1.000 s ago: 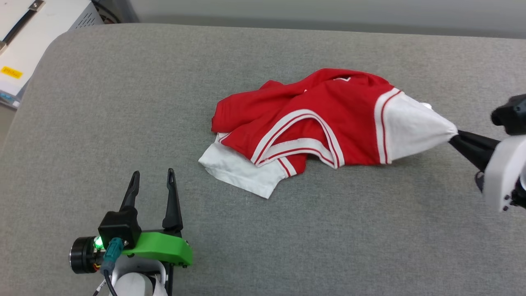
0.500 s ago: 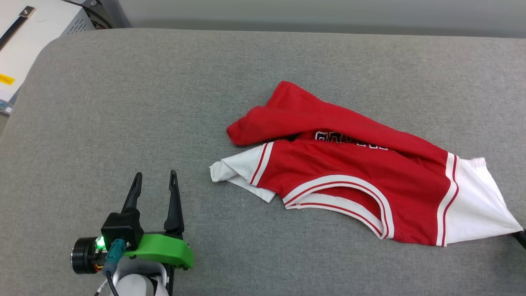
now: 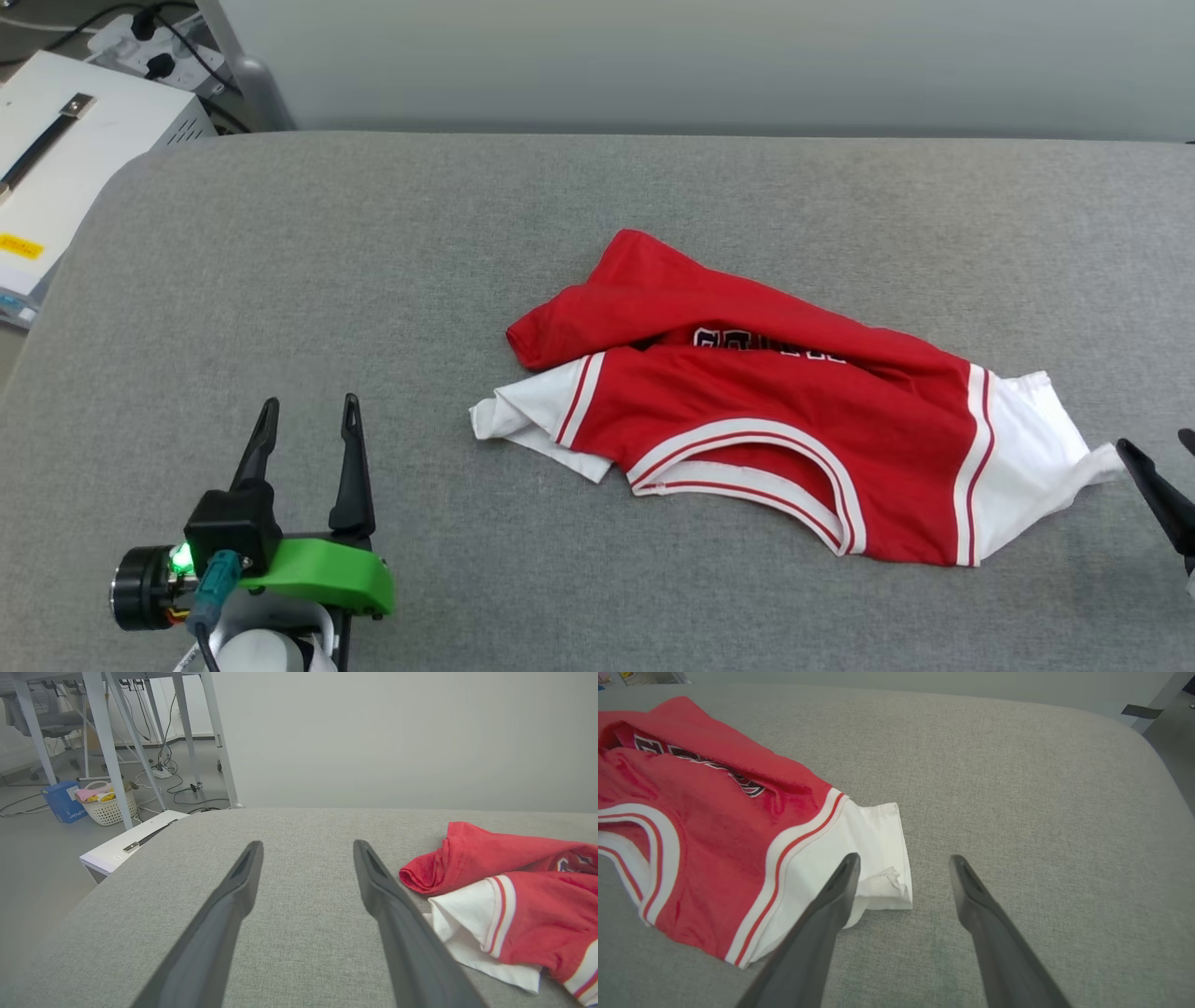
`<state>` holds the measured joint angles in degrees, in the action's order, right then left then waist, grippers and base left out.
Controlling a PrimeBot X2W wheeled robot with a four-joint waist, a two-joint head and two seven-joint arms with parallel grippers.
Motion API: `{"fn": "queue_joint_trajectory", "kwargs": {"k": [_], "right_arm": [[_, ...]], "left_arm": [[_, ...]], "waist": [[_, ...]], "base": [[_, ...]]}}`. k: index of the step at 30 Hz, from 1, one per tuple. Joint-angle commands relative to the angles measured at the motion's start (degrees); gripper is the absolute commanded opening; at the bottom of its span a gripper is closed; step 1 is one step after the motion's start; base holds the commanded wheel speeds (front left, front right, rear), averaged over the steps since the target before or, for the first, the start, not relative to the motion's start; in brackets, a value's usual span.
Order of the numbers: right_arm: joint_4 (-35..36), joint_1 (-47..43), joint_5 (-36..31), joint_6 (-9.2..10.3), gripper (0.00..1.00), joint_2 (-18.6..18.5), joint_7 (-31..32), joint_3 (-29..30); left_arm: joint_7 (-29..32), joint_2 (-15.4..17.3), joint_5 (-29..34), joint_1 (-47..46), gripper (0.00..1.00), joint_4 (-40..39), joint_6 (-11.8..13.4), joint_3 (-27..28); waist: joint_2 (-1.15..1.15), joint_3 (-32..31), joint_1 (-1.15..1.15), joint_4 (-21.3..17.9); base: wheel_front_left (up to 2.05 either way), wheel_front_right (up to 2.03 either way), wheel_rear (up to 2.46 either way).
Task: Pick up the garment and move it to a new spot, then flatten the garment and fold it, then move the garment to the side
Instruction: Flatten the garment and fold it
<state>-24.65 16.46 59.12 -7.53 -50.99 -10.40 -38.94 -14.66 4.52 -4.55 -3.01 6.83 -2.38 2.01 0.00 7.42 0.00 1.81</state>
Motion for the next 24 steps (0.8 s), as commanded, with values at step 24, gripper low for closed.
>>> {"fn": "queue_joint_trajectory", "kwargs": {"k": [24], "right_arm": [[17.77,-12.36,-23.76,0.04,1.0,17.24,7.48,22.72]], "left_arm": [[45.62,27.36,-27.8,-29.54,1.0,-1.44,-5.1,-30.46]], "waist": [[0.0,2.2,0.0,-4.27]], "base": [[0.0,0.0,0.0]]}}
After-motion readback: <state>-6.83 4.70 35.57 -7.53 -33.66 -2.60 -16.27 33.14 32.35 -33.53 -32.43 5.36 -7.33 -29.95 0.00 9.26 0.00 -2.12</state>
